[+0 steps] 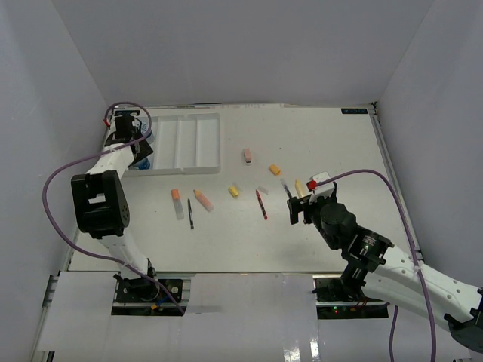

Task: Sort the stationery into containers
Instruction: Place the stationery in the storage box.

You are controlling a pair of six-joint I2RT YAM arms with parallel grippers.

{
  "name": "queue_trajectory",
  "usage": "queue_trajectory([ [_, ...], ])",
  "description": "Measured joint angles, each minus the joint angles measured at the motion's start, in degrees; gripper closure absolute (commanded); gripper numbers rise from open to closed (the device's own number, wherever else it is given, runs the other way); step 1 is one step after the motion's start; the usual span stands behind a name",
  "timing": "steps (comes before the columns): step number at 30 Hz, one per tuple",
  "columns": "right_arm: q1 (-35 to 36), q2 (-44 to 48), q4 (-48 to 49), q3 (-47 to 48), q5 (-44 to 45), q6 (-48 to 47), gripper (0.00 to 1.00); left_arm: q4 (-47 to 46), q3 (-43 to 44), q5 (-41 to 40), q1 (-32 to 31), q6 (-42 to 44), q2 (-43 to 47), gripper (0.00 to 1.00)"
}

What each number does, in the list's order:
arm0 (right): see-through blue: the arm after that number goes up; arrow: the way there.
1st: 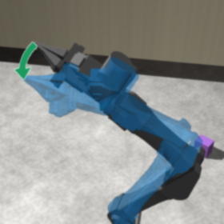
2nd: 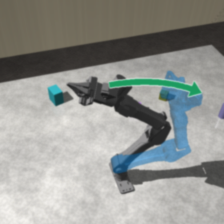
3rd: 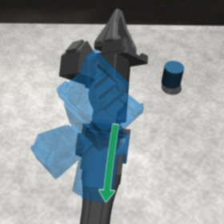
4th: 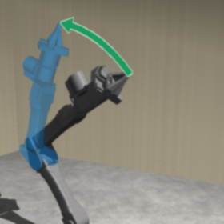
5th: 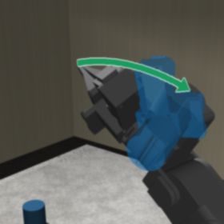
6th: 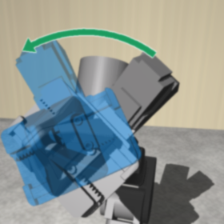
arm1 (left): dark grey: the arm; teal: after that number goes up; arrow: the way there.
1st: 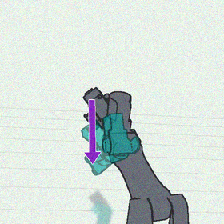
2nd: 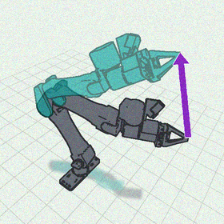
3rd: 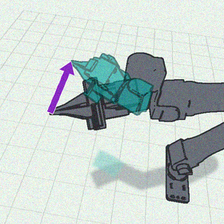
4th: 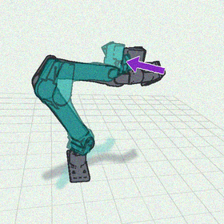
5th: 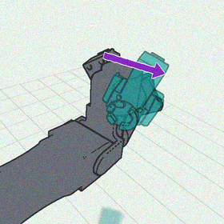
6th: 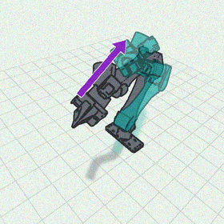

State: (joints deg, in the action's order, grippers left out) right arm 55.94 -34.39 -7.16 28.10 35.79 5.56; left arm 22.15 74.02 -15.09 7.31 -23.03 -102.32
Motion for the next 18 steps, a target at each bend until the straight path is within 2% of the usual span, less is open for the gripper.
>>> queue_trajectory([
  [6,0.0,-1.4,0.0,-0.3,-0.1,0.0,0.10,-1.7,2.1,1.3,0.2,-0.1,-3.8,0.62],
  [10,0.0,-1.6,0.0,-0.3,-0.2,0.0,0.10,-3.4,3.8,1.4,0.1,-0.1,-5.0,0.53],
  [13,0.0,-1.9,0.0,-0.4,-0.2,0.0,0.10,-4.1,4.0,1.4,0.2,-0.1,-5.9,0.43],
  [14,0.0,-2.1,0.0,-0.4,-0.2,0.0,0.10,-4.2,4.0,1.4,0.2,-0.1,-6.2,0.36],
  [18,0.0,-2.4,0.0,-0.5,-0.4,-0.1,0.10,-3.6,4.5,1.5,0.3,-0.1,-6.6,0.19],
])
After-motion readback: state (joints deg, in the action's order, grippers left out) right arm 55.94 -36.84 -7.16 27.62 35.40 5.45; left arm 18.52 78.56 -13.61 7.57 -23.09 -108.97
